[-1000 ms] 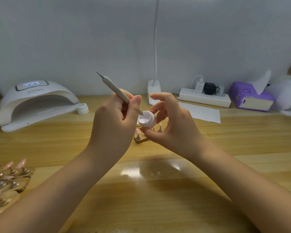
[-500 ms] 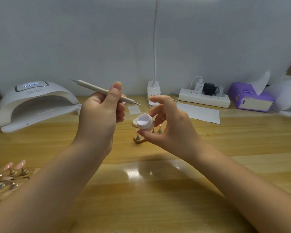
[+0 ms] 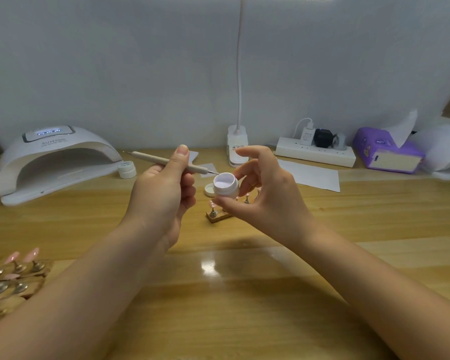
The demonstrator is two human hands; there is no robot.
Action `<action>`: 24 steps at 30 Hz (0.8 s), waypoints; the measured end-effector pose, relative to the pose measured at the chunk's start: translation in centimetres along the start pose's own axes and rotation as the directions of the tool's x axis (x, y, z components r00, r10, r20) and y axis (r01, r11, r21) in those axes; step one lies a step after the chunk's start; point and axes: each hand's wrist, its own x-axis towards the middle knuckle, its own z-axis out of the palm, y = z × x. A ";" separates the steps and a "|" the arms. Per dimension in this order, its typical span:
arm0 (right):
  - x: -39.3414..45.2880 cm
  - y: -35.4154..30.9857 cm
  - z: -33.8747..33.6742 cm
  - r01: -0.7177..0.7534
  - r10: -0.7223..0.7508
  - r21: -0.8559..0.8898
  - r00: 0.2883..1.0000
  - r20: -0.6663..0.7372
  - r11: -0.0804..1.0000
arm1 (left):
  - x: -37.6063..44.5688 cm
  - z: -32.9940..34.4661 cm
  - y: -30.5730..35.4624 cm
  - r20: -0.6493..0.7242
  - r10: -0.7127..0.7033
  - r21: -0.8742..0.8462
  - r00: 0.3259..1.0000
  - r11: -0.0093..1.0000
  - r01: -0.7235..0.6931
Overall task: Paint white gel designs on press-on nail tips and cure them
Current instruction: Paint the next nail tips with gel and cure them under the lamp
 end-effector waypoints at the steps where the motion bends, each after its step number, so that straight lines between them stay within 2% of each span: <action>1: 0.0 0.0 0.0 0.004 -0.004 -0.003 1.000 0.000 1.000 | 0.0 0.0 0.0 0.002 0.004 0.005 1.000 1.000 -0.004; 18: 0.3 0.1 -0.3 0.003 0.001 0.047 0.997 -0.073 0.999 | 0.4 0.0 -0.3 -0.048 -0.057 -0.038 0.997 0.998 0.056; 22: 0.5 0.9 -0.7 -0.042 0.042 0.004 0.993 -0.108 0.999 | 0.4 0.0 -0.2 -0.063 -0.066 -0.062 0.996 0.996 0.063; 24: 0.8 1.9 -1.3 -0.116 0.113 -0.017 0.984 -0.139 0.993 | 0.4 0.0 -0.2 -0.067 -0.065 -0.063 0.996 0.996 0.060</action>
